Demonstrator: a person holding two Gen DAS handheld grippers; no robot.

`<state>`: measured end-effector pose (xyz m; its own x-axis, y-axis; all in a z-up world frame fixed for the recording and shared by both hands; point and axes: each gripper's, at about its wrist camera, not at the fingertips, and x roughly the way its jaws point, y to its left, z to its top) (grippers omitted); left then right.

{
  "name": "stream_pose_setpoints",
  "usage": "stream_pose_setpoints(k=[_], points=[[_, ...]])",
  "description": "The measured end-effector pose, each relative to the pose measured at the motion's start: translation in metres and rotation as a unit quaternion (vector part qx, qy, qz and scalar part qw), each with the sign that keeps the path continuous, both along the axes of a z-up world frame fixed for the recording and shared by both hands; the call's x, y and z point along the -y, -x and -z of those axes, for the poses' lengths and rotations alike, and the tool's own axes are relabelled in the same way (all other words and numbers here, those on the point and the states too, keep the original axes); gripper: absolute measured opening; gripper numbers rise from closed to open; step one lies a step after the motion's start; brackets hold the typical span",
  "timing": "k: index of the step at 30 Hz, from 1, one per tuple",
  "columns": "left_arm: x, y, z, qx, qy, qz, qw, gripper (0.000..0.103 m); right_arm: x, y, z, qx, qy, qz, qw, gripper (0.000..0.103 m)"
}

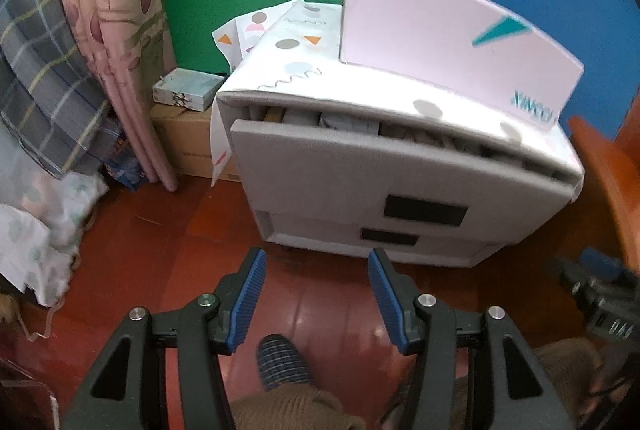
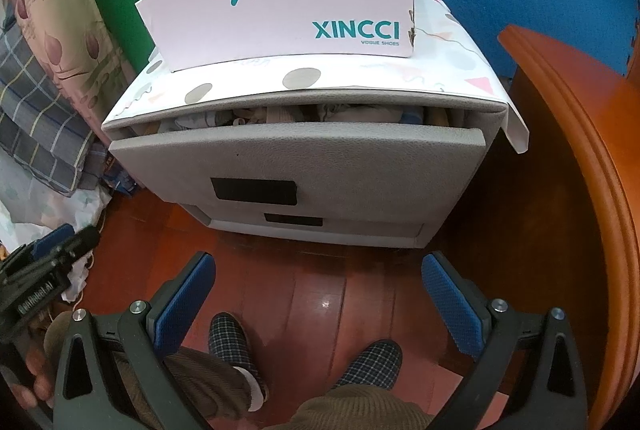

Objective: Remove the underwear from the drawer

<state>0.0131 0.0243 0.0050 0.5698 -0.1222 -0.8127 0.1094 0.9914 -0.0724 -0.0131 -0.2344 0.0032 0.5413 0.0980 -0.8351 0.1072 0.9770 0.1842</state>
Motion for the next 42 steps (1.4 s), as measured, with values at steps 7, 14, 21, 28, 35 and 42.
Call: stream_pose_setpoints(k=[7, 14, 21, 28, 35, 42], points=[[-0.024, -0.046, 0.005, -0.048, 0.110, -0.033, 0.9922, 0.059, 0.005, 0.001, 0.002, 0.001, -0.010, 0.003, 1.000, 0.102], [-0.043, -0.095, 0.018, -0.087, 0.200, -0.084, 0.9722, 0.066, 0.012, -0.001, 0.005, -0.004, -0.022, 0.007, 1.000, 0.102], [-0.052, -0.129, 0.037, -0.105, 0.239, -0.125, 0.9571, 0.070, 0.019, -0.002, 0.008, -0.008, -0.040, 0.014, 0.999, 0.102], [-0.053, -0.149, 0.062, -0.133, 0.255, -0.155, 0.9451, 0.073, 0.019, -0.004, 0.009, -0.012, -0.042, 0.012, 0.999, 0.102], [-0.053, -0.146, 0.072, -0.114, 0.240, -0.173, 0.9485, 0.096, 0.019, -0.004, 0.010, -0.013, -0.041, 0.013, 0.999, 0.102], [-0.050, -0.149, 0.071, -0.110, 0.190, -0.148, 0.9643, 0.100, 0.018, -0.004, 0.010, -0.012, -0.034, 0.014, 0.999, 0.102]])
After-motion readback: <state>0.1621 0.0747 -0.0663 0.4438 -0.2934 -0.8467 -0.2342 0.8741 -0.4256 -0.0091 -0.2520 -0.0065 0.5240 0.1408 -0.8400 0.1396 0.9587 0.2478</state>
